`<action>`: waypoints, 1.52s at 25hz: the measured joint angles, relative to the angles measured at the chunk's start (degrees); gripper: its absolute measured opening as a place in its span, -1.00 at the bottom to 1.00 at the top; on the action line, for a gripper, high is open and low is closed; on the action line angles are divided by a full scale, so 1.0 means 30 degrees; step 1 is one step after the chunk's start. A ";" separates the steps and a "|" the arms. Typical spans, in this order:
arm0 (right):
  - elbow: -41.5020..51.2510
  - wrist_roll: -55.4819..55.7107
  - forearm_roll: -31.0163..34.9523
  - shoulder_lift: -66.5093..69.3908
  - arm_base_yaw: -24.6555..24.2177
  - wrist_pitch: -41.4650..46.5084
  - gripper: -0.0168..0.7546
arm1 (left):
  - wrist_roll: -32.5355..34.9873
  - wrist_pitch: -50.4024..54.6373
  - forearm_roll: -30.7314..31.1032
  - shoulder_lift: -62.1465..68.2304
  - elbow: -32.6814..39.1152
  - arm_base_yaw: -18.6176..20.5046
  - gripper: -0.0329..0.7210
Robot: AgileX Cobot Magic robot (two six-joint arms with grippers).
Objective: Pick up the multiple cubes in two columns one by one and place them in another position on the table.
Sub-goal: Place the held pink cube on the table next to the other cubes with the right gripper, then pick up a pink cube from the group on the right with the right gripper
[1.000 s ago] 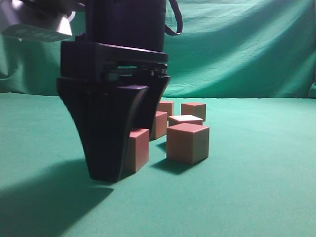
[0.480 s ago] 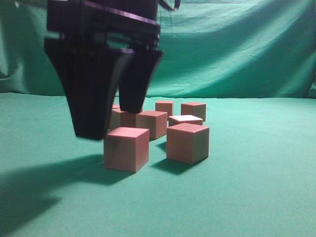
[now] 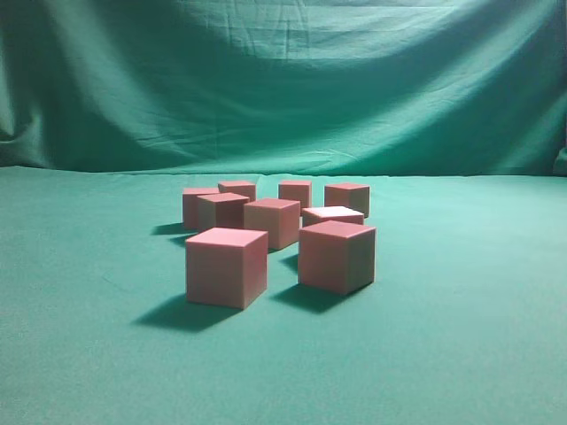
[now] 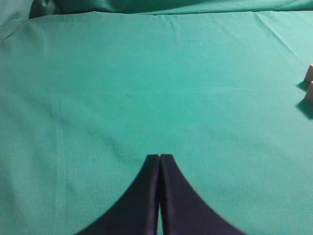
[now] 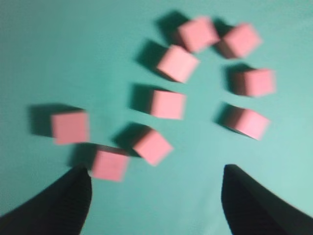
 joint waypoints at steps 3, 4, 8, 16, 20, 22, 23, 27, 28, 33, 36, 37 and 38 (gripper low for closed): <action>0.0000 0.1749 -0.2845 -0.1611 -0.0121 0.0552 0.47 | 0.0000 0.0000 0.0000 0.0000 0.0000 0.0000 -0.91; 0.0000 0.2300 -0.3418 -0.2175 -0.0351 0.0600 0.47 | 0.0000 0.0000 0.0000 0.0000 0.0000 0.0000 -0.91; 0.0000 0.4076 -0.4406 -0.4047 -0.2918 0.0727 0.47 | 0.0000 0.0000 0.0000 0.0000 0.0000 0.0000 -0.91; -0.0145 0.4722 -0.1924 -0.4802 -1.1610 0.0498 0.47 | 0.0000 0.0000 0.0000 0.0000 0.0000 0.0000 -0.91; -0.0145 0.4750 0.1041 -0.3993 -1.5393 -0.0911 0.47 | 0.0000 0.0000 0.0000 0.0000 0.0000 0.0000 -0.91; -0.0145 0.4750 0.2010 -0.3198 -1.6794 -0.1383 0.47 | 0.0000 0.0000 0.0000 0.0000 0.0000 0.0000 -0.91; -0.0145 0.4750 0.2493 -0.2665 -1.7530 -0.1603 0.47 | 0.0000 0.0000 0.0000 0.0000 0.0000 0.0000 -0.91; -0.0145 0.4762 0.3246 -0.0365 -1.9090 -0.2366 0.47 | 0.0000 0.0000 0.0000 0.0000 0.0000 0.0000 -0.91; -0.0145 0.4762 0.3327 0.0147 -1.9295 -0.2680 0.47 | 0.0000 0.0000 0.0000 0.0000 0.0000 0.0000 -0.91; -0.0875 0.4762 0.3222 0.3129 -1.9977 -0.4343 0.47 | 0.0000 0.0000 0.0000 0.0000 0.0000 0.0000 -0.91; -0.2787 0.4762 0.2791 0.5066 -2.0372 -0.4526 0.47 | 0.0000 0.0000 0.0000 0.0000 0.0000 0.0000 -0.91; -0.3439 0.4722 0.2702 0.5770 -2.0524 -0.4489 0.47 | 0.0000 0.0000 0.0000 0.0000 0.0000 0.0000 -0.91; -0.4217 0.4572 0.2626 0.6444 -2.0694 -0.4357 0.47 | 0.0000 0.0000 0.0000 0.0000 0.0000 0.0000 -0.91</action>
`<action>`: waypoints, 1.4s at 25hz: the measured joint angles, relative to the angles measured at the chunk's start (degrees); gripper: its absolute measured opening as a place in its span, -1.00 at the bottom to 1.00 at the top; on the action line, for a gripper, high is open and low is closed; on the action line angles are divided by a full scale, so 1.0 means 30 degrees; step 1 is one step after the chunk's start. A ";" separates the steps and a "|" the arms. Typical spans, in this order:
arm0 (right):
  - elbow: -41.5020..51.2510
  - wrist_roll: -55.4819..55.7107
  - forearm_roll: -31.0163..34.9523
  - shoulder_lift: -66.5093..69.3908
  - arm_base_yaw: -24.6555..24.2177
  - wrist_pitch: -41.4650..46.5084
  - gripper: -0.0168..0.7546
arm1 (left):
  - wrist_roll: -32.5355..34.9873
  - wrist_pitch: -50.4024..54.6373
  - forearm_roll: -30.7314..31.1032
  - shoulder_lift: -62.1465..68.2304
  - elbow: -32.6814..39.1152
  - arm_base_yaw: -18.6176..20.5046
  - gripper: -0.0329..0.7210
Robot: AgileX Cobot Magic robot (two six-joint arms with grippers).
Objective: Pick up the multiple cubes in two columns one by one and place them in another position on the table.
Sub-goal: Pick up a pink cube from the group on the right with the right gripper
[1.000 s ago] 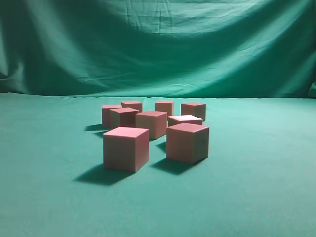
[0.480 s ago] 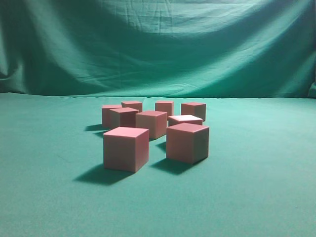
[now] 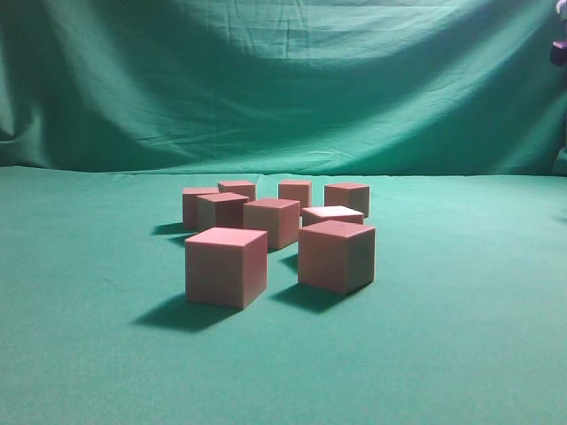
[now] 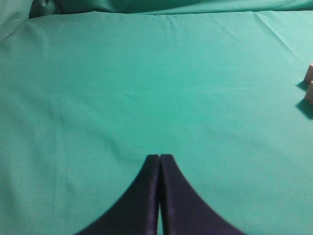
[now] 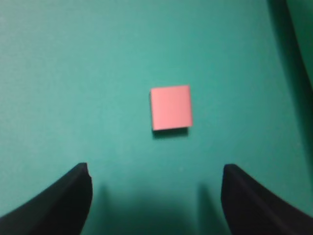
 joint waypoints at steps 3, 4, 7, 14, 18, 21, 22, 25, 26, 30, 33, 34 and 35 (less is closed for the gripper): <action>-0.2010 -0.0916 -0.0089 0.1714 -0.0249 0.0221 0.47 | 0.0000 0.0000 0.0000 0.0000 0.0000 0.0000 -0.91; -0.2605 -0.1285 -0.0089 0.2127 -0.0242 0.0254 0.47 | 0.0000 0.0000 0.0000 0.0000 0.0000 0.0000 -0.91; -0.3800 -0.1987 0.0186 0.3196 -0.0242 0.0097 0.47 | 0.0000 0.0000 0.0000 0.0000 0.0000 0.0000 -0.91; -0.4187 -0.2312 0.0022 0.4375 -0.0242 -0.0333 0.47 | 0.0000 0.0000 0.0000 0.0000 0.0000 0.0000 -0.91; -0.4257 -0.2347 -0.0007 0.5033 -0.0242 -0.0400 0.47 | 0.0000 0.0000 0.0000 0.0000 0.0000 0.0000 -0.91; -0.4287 -0.2347 -0.0007 0.5451 -0.0242 -0.0616 0.47 | 0.0000 0.0000 0.0000 0.0000 0.0000 0.0000 -0.91; -0.4287 -0.2389 -0.0007 0.5526 -0.0242 -0.0660 0.47 | 0.0000 0.0000 0.0000 0.0000 0.0000 0.0000 -0.91; -0.4307 -0.2508 -0.0007 0.5564 -0.0242 -0.0826 0.47 | 0.0000 0.0000 0.0000 0.0000 0.0000 0.0000 -0.91; -0.4307 -0.2508 -0.0007 0.5564 -0.0242 -0.0879 0.47 | 0.0000 0.0000 0.0000 0.0000 0.0000 0.0000 -0.91; -0.4307 -0.2508 -0.0007 0.5564 -0.0242 -0.0873 -0.11 | 0.0000 0.0000 0.0000 0.0000 0.0000 0.0000 -0.91; -0.4333 -0.2355 0.0090 0.5564 -0.0242 -0.0873 -0.28 | 0.0000 0.0000 0.0000 0.0000 0.0000 0.0000 -0.91; -0.4333 -0.2317 0.0189 0.5564 -0.0242 -0.0827 -0.28 | 0.0000 0.0000 0.0000 0.0000 0.0000 0.0000 -0.91; -0.4377 -0.2317 0.0389 0.5528 -0.0242 -0.0628 -0.28 | 0.0000 0.0000 0.0000 0.0000 0.0000 0.0000 -0.91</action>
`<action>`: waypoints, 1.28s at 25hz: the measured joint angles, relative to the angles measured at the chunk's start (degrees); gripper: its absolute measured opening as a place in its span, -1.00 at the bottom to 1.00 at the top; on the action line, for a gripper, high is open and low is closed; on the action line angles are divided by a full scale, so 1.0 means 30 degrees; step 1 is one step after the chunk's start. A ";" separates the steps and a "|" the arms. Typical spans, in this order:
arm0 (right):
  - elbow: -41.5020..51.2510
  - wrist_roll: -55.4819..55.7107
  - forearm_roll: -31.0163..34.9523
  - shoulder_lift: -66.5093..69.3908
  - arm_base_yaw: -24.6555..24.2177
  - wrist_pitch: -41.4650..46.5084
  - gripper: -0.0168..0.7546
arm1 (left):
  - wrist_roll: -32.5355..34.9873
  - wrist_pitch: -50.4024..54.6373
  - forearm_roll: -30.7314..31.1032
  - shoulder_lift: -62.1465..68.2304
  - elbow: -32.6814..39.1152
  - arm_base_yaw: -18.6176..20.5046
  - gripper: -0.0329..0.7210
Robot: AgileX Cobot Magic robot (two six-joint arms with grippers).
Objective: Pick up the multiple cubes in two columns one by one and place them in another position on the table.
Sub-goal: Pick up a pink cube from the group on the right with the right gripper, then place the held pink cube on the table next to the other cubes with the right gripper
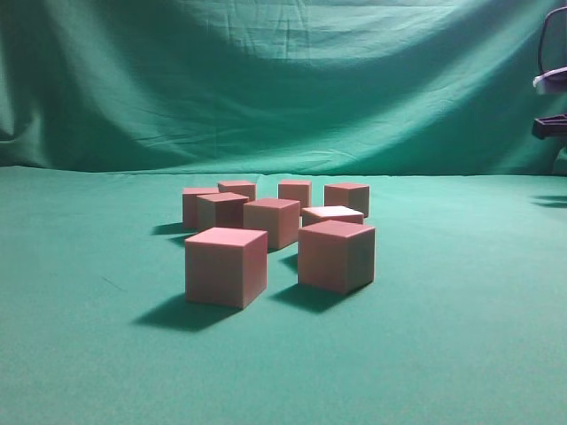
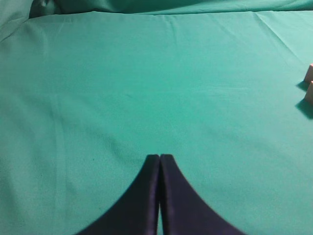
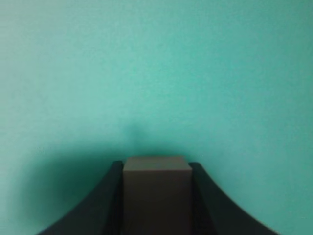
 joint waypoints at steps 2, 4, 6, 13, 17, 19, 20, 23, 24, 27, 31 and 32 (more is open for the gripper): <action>-0.0389 0.0000 0.0756 -0.0116 0.0000 0.0729 -0.28 | 0.0000 0.0000 0.0000 0.0000 0.0000 0.0000 -0.91; -0.1012 0.0000 0.1836 -0.0555 0.0000 0.1603 -0.28 | 0.0000 0.0000 0.0000 0.0000 0.0000 0.0000 -0.91; -0.1853 -0.0037 0.3097 -0.1304 0.0046 0.2584 -0.28 | 0.0000 0.0000 0.0000 0.0000 0.0000 0.0000 -0.91; -0.2769 -0.0659 0.4921 -0.5141 0.1982 0.5438 -0.28 | 0.0000 0.0000 0.0000 0.0000 0.0000 0.0000 -0.91; -0.2809 -0.0854 0.5038 -0.7453 0.4118 0.5914 -0.28 | 0.0000 0.0000 0.0000 0.0000 0.0000 0.0000 -0.91; -0.2809 -0.0902 0.5038 -0.8307 0.5196 0.5963 -0.28 | 0.0000 0.0000 0.0000 0.0000 0.0000 0.0000 -0.91; -0.2809 -0.0902 0.5038 -0.8788 0.5692 0.6050 -0.28 | 0.0000 0.0000 0.0000 0.0000 0.0000 0.0000 -0.91; -0.2809 -0.0670 0.5038 -0.9939 0.7321 0.6105 -0.28 | 0.0000 0.0000 0.0000 0.0000 0.0000 0.0000 -0.91; -0.2809 -0.0383 0.5038 -1.0270 0.7858 0.6142 -0.28 | 0.0000 0.0000 0.0000 0.0000 0.0000 0.0000 -0.91; -0.2263 0.0586 0.5038 -1.1243 0.9375 0.6192 -0.28 | 0.0000 0.0000 0.0000 0.0000 0.0000 0.0000 -0.91; 0.0382 0.0823 0.5038 -1.2937 1.1822 0.6192 -0.28 | 0.0000 0.0000 0.0000 0.0000 0.0000 0.0000 -0.91; 0.1095 0.0823 0.5038 -1.3344 1.2492 0.6192 -0.28 | 0.0000 0.0000 0.0000 0.0000 0.0000 0.0000 -0.91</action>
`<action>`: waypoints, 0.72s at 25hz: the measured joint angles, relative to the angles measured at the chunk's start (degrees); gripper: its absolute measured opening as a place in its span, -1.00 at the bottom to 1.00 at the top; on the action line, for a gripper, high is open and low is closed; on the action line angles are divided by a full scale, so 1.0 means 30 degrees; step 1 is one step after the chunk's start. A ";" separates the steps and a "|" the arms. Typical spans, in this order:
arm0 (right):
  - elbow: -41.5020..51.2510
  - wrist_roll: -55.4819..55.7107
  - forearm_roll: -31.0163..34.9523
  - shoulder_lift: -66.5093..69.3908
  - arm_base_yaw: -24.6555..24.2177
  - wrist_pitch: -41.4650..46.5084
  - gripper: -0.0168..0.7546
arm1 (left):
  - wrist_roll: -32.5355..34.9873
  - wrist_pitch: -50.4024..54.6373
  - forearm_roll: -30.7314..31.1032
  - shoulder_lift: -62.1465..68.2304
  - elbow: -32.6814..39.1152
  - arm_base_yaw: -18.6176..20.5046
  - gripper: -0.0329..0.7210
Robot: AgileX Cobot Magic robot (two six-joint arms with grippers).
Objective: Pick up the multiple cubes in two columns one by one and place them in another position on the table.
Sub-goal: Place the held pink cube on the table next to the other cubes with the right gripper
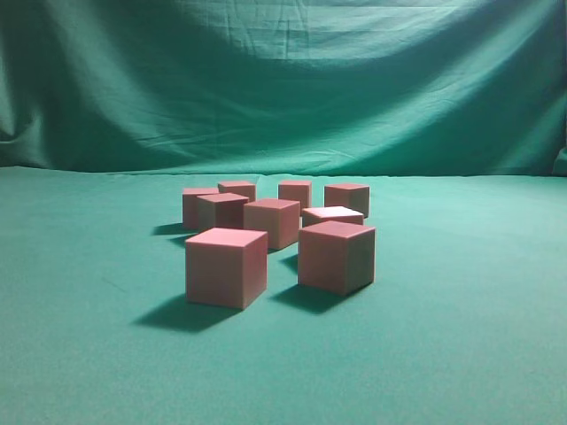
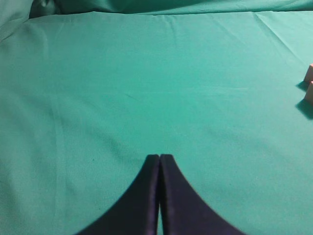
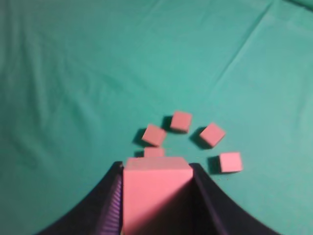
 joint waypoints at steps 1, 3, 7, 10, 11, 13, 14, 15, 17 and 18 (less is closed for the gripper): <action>0.0860 0.0000 0.0000 -0.0365 0.0666 0.0041 -0.28 | 0.0000 0.0000 0.0000 0.0000 0.0000 0.0000 -0.91; 0.2369 0.0000 0.0000 -0.0847 0.1980 0.0041 -0.28 | 0.0000 0.0000 0.0000 0.0000 0.0000 0.0000 -0.91; 0.5030 0.0000 0.0000 -0.0980 0.5116 -0.0030 -0.28 | 0.0000 0.0000 0.0000 0.0000 0.0000 0.0000 -0.91; 0.6118 0.0000 -0.0127 -0.0495 0.7432 -0.0074 -0.28 | 0.0000 0.0000 0.0000 0.0000 0.0000 0.0000 -0.91; 0.6210 0.0035 -0.0174 -0.0217 0.8179 -0.0074 -0.28 | 0.0000 0.0000 0.0000 0.0000 0.0000 0.0000 -0.91; 0.6288 0.0107 -0.0389 0.0369 0.9404 -0.0191 -0.28 | 0.0000 0.0000 0.0000 0.0000 0.0000 0.0000 -0.91; 0.6325 0.0156 -0.0546 0.0776 1.0083 -0.0230 -0.28 | 0.0000 0.0000 0.0000 0.0000 0.0000 0.0000 -0.91; 0.6325 0.0154 -0.0714 0.1076 1.0518 -0.0230 -0.28 | 0.0000 0.0000 0.0000 0.0000 0.0000 0.0000 -0.91; 0.6325 0.0178 -0.1241 0.1787 1.1345 -0.0304 -0.28 | 0.0000 0.0000 0.0000 0.0000 0.0000 0.0000 -0.91; 0.6352 0.0178 -0.1611 0.2241 1.1708 -0.0341 -0.28 | 0.0000 0.0000 0.0000 0.0000 0.0000 0.0000 -0.91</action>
